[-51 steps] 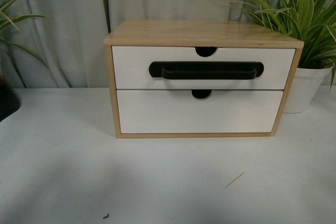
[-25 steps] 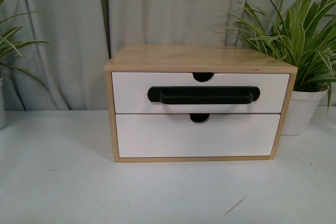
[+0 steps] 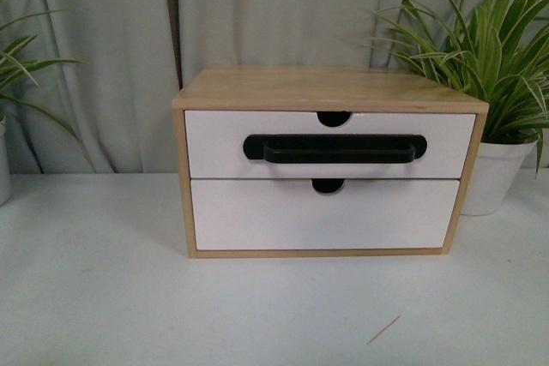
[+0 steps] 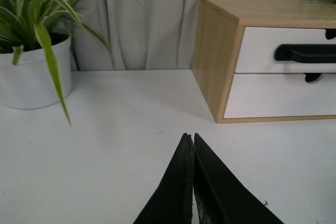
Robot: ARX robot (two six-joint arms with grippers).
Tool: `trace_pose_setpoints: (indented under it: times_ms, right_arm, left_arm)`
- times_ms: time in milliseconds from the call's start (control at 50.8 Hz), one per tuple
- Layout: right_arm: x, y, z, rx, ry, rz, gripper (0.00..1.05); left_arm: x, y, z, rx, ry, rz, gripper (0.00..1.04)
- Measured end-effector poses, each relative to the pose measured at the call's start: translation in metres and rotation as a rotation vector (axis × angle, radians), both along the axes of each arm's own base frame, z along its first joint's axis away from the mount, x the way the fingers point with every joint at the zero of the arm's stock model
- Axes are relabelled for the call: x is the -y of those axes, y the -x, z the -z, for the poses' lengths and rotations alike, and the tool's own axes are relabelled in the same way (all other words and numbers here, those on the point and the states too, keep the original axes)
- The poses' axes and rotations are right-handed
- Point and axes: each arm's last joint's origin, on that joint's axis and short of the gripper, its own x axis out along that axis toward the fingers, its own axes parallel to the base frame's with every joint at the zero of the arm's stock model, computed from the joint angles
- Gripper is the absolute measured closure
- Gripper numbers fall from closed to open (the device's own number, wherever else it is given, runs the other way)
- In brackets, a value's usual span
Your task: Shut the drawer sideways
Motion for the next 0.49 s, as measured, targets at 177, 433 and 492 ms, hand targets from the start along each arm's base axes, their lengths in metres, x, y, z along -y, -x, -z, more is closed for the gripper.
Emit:
trace_pose_setpoints:
  times_ms: [177, 433, 492]
  right_arm:
    - [0.000, 0.003, 0.000, 0.002, -0.001, 0.000, 1.03]
    - [0.000, 0.009, 0.001, -0.008, -0.001, 0.000, 1.03]
    - [0.000, 0.014, 0.005, -0.032, -0.001, 0.000, 1.03]
  left_arm:
    - [-0.005, 0.003, 0.000, 0.003, -0.005, -0.031, 1.01]
    - [-0.005, 0.011, 0.003, -0.022, -0.008, -0.031, 1.01]
    - [-0.005, 0.016, 0.004, -0.012, -0.008, -0.029, 1.01]
